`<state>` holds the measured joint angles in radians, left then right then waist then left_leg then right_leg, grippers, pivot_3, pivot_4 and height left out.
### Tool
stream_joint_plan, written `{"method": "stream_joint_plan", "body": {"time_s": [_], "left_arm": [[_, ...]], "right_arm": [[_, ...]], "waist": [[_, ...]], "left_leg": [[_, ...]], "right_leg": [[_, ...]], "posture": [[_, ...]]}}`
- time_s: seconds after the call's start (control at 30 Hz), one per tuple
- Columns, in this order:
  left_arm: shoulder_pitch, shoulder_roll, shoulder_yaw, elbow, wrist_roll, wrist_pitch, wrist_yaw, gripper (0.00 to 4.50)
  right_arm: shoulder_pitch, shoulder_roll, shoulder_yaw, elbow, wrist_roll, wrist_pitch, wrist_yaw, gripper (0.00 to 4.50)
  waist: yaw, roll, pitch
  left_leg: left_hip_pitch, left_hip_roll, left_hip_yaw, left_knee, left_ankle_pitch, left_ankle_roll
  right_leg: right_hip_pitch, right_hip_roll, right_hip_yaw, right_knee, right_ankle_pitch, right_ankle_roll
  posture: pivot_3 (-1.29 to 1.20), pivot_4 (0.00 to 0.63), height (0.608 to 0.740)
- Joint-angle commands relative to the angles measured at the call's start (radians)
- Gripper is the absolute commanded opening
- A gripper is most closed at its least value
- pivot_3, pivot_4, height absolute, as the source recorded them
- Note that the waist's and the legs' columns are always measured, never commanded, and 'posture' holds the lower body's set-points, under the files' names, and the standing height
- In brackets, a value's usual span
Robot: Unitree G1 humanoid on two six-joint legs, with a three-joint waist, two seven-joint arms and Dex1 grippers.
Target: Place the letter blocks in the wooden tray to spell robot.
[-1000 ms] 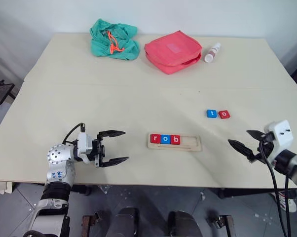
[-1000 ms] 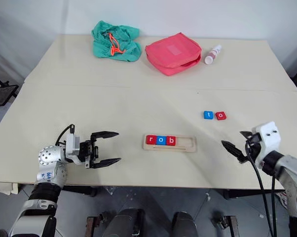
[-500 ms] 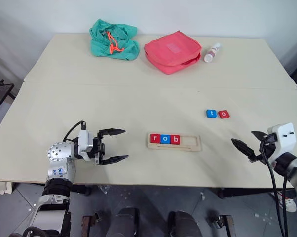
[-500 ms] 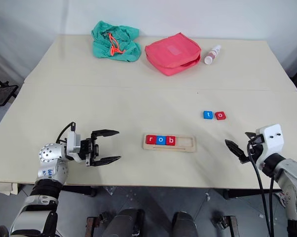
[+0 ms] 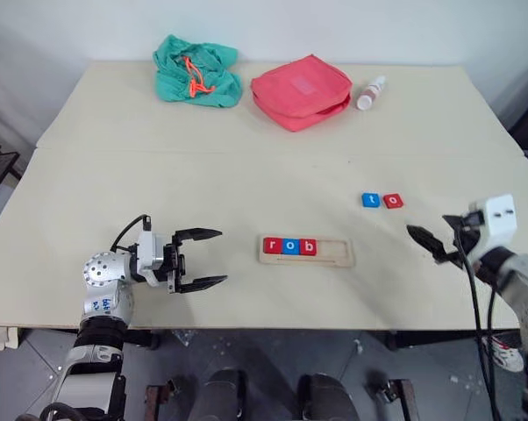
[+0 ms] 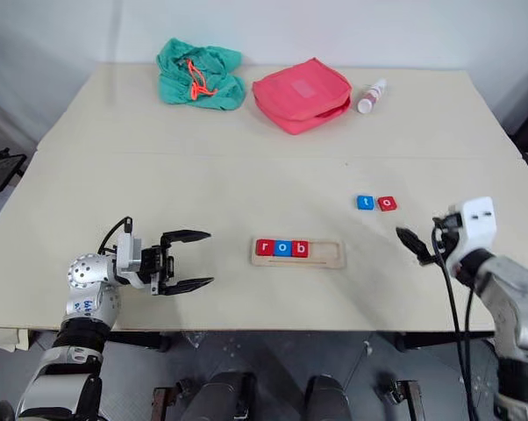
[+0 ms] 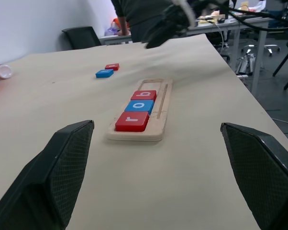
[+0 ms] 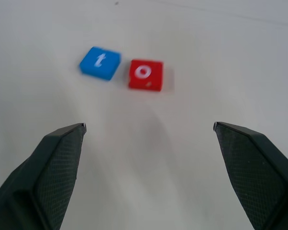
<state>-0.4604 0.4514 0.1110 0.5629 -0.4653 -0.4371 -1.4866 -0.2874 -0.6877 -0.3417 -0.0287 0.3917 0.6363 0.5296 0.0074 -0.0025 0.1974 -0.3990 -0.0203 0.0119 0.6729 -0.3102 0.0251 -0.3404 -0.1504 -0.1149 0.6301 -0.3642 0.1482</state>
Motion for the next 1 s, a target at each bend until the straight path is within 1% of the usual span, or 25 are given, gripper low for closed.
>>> {"method": "stream_joint_plan", "body": {"time_s": [0.03,0.13,0.2,0.33,0.53,0.7,0.8,0.9,0.93,1.0], "left_arm": [[0.006,0.001,0.005,-0.037,-0.004,-0.001,0.011,4.50],[0.016,0.001,0.004,-0.057,-0.006,0.003,0.019,4.50],[0.026,0.002,0.004,-0.071,-0.008,0.007,0.024,4.50],[0.050,0.006,0.010,-0.106,-0.009,0.009,0.044,4.50],[0.085,0.011,0.012,-0.149,-0.010,0.015,0.071,4.50],[0.104,0.011,0.010,-0.172,-0.010,0.019,0.083,4.50],[0.107,0.010,0.009,-0.174,-0.009,0.018,0.088,4.50],[0.105,0.009,0.009,-0.167,-0.009,0.017,0.086,4.50],[0.102,0.008,0.009,-0.163,-0.009,0.017,0.084,4.50],[0.097,0.007,0.007,-0.155,-0.008,0.014,0.080,4.50]], "right_arm": [[-0.111,0.024,0.059,0.101,-0.059,-0.035,-0.046,4.46],[-0.180,0.037,0.100,0.186,-0.102,-0.075,-0.058,4.46],[-0.237,0.052,0.113,0.278,-0.122,-0.097,-0.075,4.46],[-0.340,0.089,0.149,0.452,-0.154,-0.177,-0.062,4.46],[-0.381,0.106,0.178,0.569,-0.191,-0.239,-0.053,4.46],[-0.399,0.112,0.186,0.620,-0.217,-0.241,-0.076,4.46],[-0.404,0.118,0.180,0.633,-0.216,-0.227,-0.085,3.92],[-0.377,0.128,0.167,0.596,-0.199,-0.215,-0.081,2.88],[-0.364,0.132,0.164,0.579,-0.194,-0.206,-0.080,2.59],[-0.342,0.139,0.160,0.551,-0.186,-0.190,-0.080,1.85]], "waist": [[-0.009,0.000,0.000],[-0.008,0.000,0.000],[-0.010,0.000,0.000],[-0.014,0.000,0.000],[-0.015,0.000,0.000],[-0.014,0.000,0.000],[-0.013,0.000,0.000],[-0.011,0.000,0.000],[-0.010,0.000,0.000],[-0.009,0.000,0.000]], "left_leg": [[0.000,0.000,0.000,0.000,0.000,0.000],[0.000,-0.001,-0.001,-0.001,0.000,0.000],[-0.001,-0.001,-0.003,-0.001,0.000,0.000],[-0.001,-0.001,-0.002,-0.001,0.000,0.000],[-0.001,-0.001,-0.002,-0.001,0.000,0.000],[-0.001,-0.001,-0.002,0.000,0.000,0.000],[-0.001,0.000,-0.002,0.001,0.000,0.000],[-0.001,-0.001,-0.003,0.001,0.000,0.000],[-0.001,-0.001,-0.003,0.001,0.000,0.000],[-0.001,-0.001,-0.004,0.002,0.000,0.000]], "right_leg": [[0.000,0.000,0.000,0.000,0.000,0.000],[0.000,0.000,0.000,0.000,0.000,0.000],[0.000,0.000,-0.001,0.001,0.000,0.000],[-0.001,-0.001,-0.001,0.001,0.000,0.000],[-0.001,-0.001,-0.001,0.001,0.000,0.000],[-0.001,-0.001,-0.001,0.001,0.000,0.000],[-0.001,0.000,-0.001,0.001,0.000,0.000],[0.000,0.000,-0.001,0.002,0.000,0.000],[0.000,-0.001,-0.001,0.002,0.000,0.000],[0.000,-0.001,-0.001,0.002,0.000,0.000]], "posture": [[0.00,0.150,0.740],[0.00,0.150,0.740],[0.00,0.150,0.740],[0.00,0.150,0.740],[0.00,0.150,0.740],[0.00,0.150,0.740],[0.00,0.150,0.740],[0.00,0.150,0.740],[0.00,0.150,0.740],[0.00,0.150,0.740]]}}
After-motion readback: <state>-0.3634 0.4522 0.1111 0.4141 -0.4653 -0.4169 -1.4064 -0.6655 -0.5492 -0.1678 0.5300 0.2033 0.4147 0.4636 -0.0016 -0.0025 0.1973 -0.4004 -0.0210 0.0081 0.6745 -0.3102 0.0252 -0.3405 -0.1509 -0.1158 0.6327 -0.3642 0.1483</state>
